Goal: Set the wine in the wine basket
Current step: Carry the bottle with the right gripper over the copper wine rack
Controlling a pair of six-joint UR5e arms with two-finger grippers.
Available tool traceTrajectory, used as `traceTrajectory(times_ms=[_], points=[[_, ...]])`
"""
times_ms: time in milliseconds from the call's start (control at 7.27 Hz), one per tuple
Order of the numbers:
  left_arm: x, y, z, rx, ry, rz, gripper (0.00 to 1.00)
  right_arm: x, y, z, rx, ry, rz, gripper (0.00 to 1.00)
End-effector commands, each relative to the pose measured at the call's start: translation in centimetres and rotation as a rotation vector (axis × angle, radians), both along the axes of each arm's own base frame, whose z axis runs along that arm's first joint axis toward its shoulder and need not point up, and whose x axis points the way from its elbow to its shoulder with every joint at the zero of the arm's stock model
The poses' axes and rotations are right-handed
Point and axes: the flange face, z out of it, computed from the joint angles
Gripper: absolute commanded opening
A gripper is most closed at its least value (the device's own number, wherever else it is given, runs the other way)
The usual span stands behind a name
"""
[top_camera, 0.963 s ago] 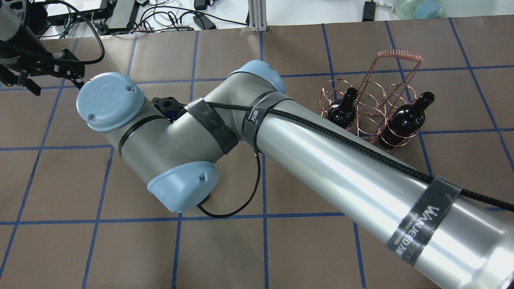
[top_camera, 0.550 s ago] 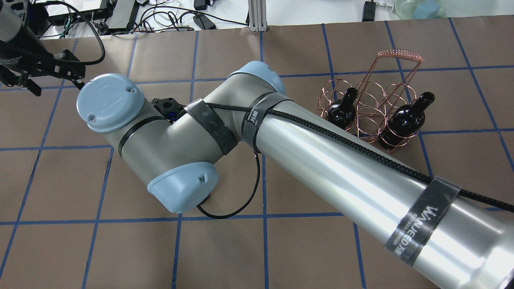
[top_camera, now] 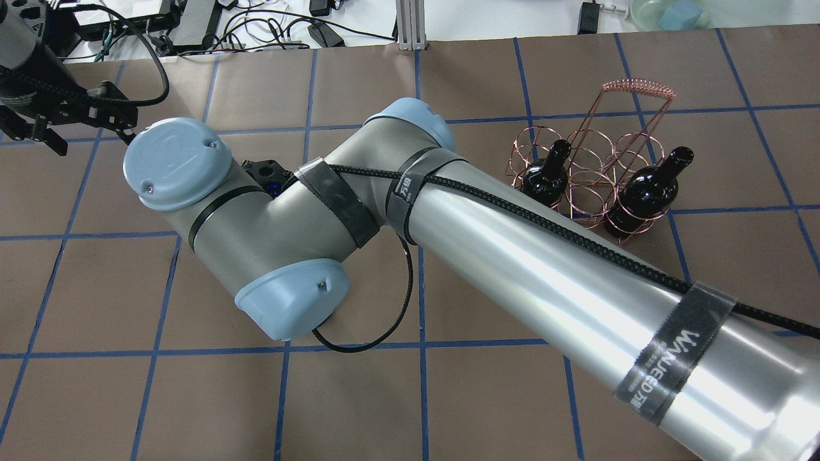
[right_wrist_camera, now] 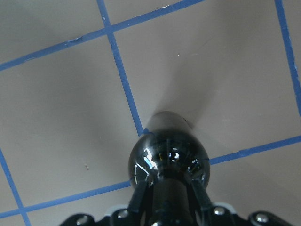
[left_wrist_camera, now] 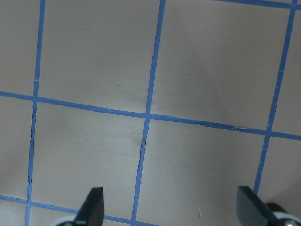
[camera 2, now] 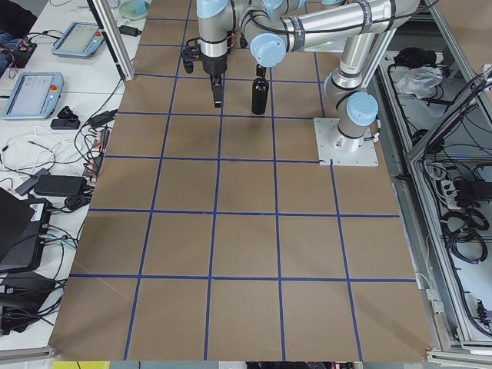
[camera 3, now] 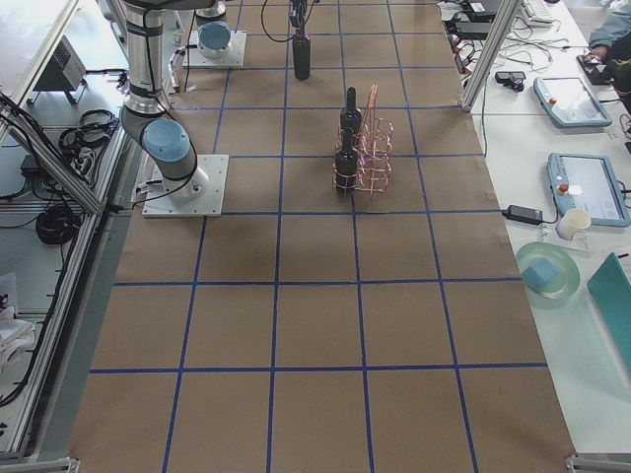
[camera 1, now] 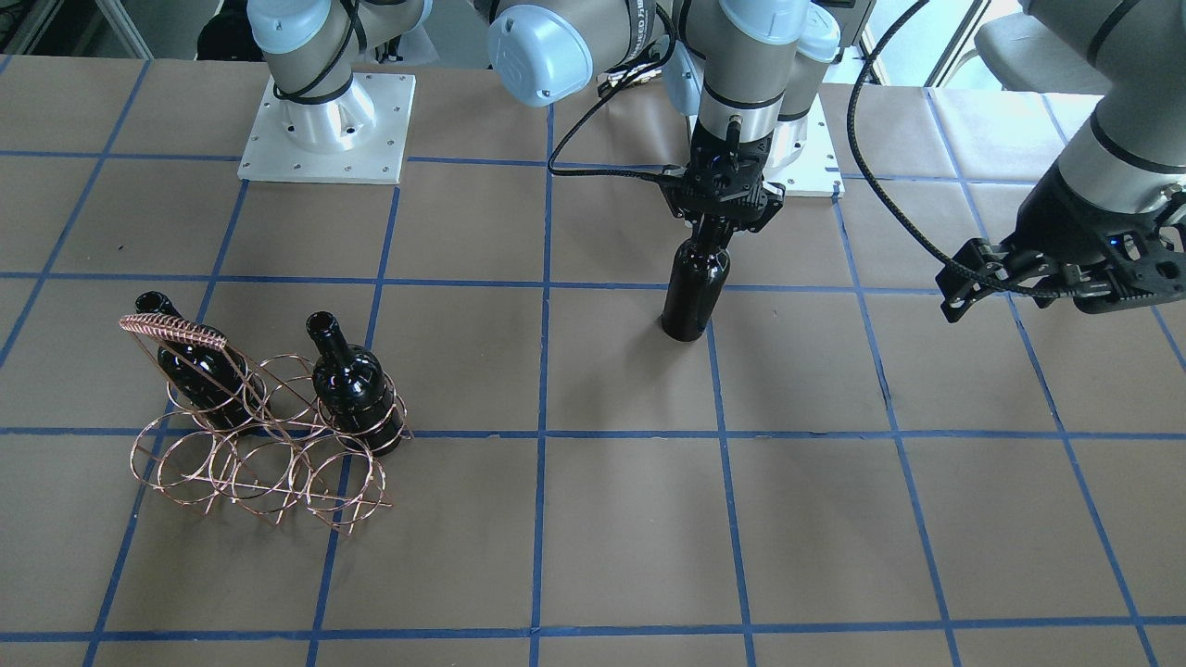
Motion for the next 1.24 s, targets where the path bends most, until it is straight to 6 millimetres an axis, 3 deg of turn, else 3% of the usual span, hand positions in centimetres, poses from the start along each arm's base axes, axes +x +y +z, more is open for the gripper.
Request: traceTrajectory(times_ms=[0,412,550,688,825,1100], points=[[-0.1,0.2,0.2,-0.006,-0.004,-0.003,1.0,-0.4,0.3,0.8,0.002,0.01,0.015,0.0],[-1.1,0.4,0.4,-0.003,-0.013,-0.007,1.0,-3.0,0.9,7.6,-0.102,-0.037,0.009,0.0],[-2.9,0.6,0.8,-0.007,-0.016,-0.039,1.0,-3.9,0.3,7.7,-0.092,-0.018,-0.005,0.0],[-5.7,0.7,1.0,-0.013,-0.014,-0.091,1.0,-6.8,-0.9,9.9,-0.121,-0.002,0.004,0.0],[-7.9,0.6,1.4,-0.025,-0.017,-0.132,1.0,-11.6,-3.0,11.9,-0.092,0.03,-0.049,0.0],[-8.6,0.7,1.8,-0.034,-0.018,-0.148,1.0,-21.7,-3.7,17.2,-0.042,0.072,0.021,0.0]])
